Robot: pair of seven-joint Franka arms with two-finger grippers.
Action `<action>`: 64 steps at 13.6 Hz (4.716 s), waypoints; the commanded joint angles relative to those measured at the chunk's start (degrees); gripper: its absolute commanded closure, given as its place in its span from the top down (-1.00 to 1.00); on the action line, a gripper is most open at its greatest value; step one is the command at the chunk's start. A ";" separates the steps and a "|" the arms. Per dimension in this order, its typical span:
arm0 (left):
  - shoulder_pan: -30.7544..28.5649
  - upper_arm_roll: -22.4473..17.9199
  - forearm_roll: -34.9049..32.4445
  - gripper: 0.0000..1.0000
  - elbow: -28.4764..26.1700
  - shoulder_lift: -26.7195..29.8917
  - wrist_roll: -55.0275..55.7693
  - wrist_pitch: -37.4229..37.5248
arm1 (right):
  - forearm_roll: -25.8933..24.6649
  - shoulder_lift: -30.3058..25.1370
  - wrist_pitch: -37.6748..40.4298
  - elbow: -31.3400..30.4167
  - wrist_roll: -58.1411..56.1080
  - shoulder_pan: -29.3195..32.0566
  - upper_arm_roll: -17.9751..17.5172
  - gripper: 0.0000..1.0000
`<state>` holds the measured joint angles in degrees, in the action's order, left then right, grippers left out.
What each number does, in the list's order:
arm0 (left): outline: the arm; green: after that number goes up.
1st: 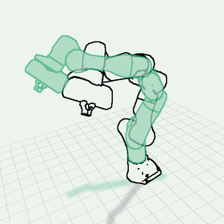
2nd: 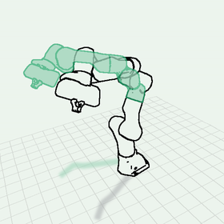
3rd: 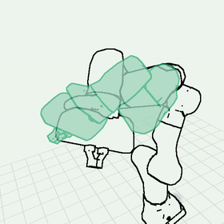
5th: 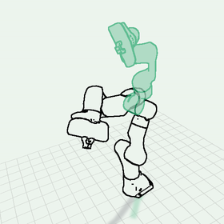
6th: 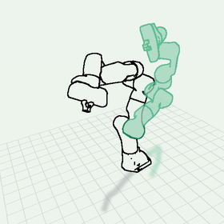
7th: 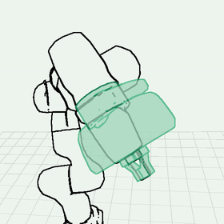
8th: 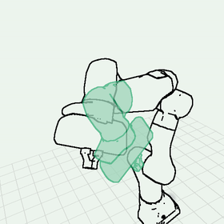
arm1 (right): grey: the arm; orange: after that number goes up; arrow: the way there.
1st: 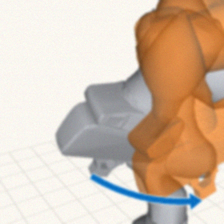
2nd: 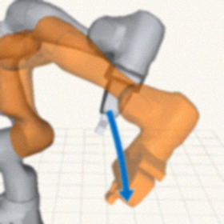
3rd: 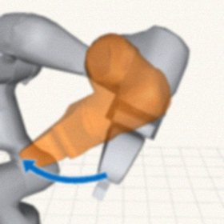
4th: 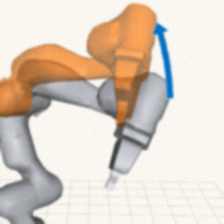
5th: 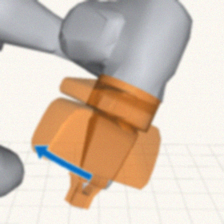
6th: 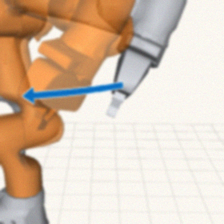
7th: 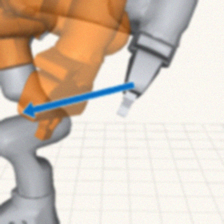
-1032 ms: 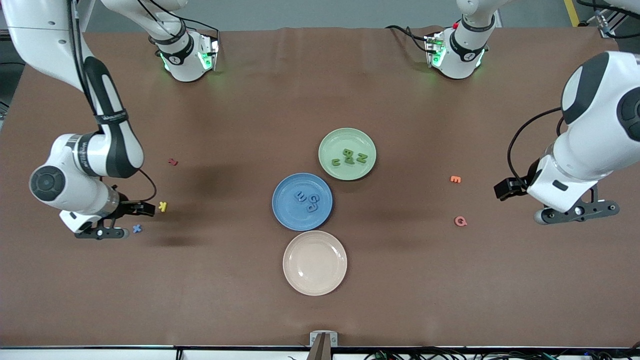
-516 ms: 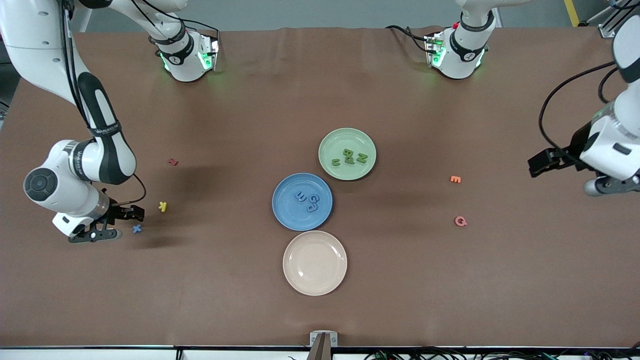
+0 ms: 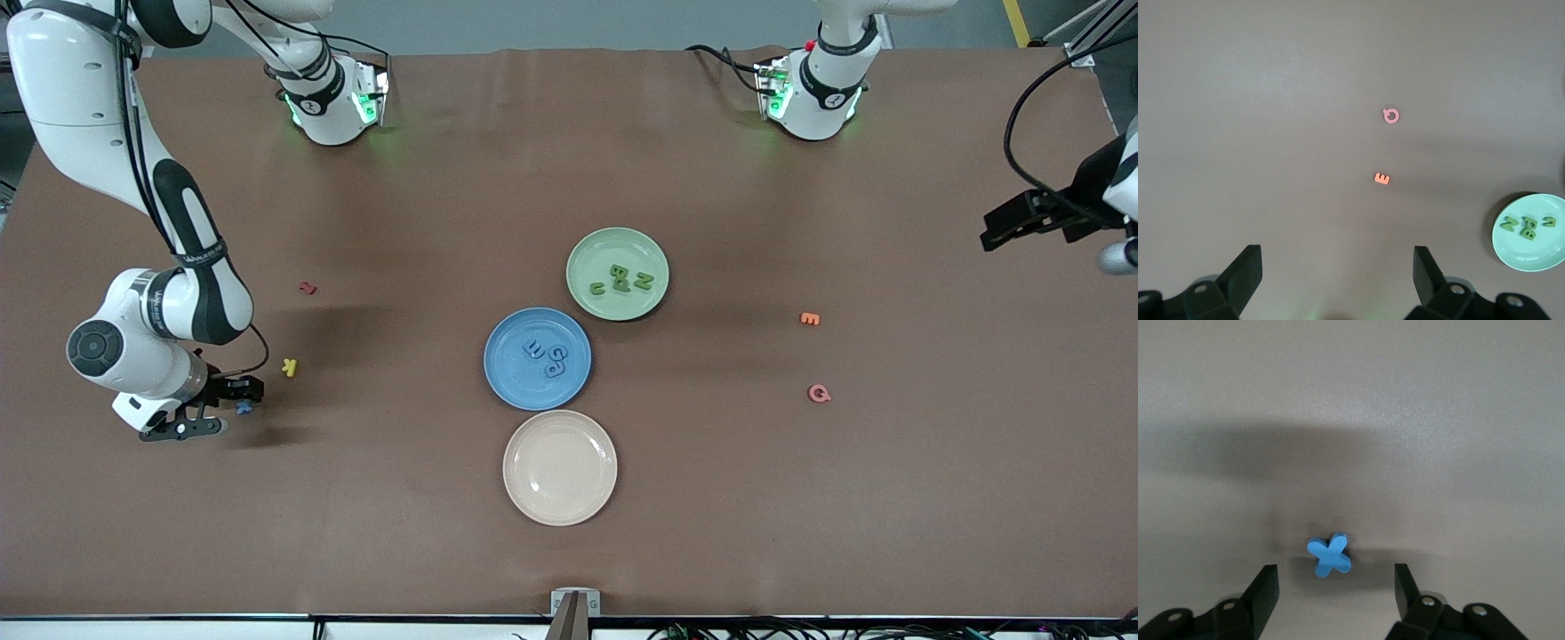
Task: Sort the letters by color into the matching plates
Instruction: 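Grasp the blue x with the right gripper while the left gripper returns to rest, then carry the blue x to the blue plate and open the right gripper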
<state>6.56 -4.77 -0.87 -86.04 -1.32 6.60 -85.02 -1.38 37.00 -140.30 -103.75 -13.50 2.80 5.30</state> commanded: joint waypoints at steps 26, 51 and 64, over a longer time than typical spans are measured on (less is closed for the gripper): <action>0.74 0.81 -1.33 1.00 -2.99 3.17 -0.71 -0.67 | 0.23 2.91 -0.68 3.29 -0.73 1.50 -1.87 -0.60; 1.09 4.33 -1.24 1.00 -4.22 3.34 -0.71 -1.56 | 8.67 7.30 10.85 20.26 63.42 -35.84 -2.84 -0.66; 0.83 4.33 -0.54 0.99 -4.57 4.49 -2.91 0.12 | 8.50 7.48 9.86 20.26 65.19 -38.48 -2.92 1.00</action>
<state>7.59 -0.54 -1.17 -89.62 1.65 3.73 -85.31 6.69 44.91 -131.55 -84.60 51.49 -34.93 1.89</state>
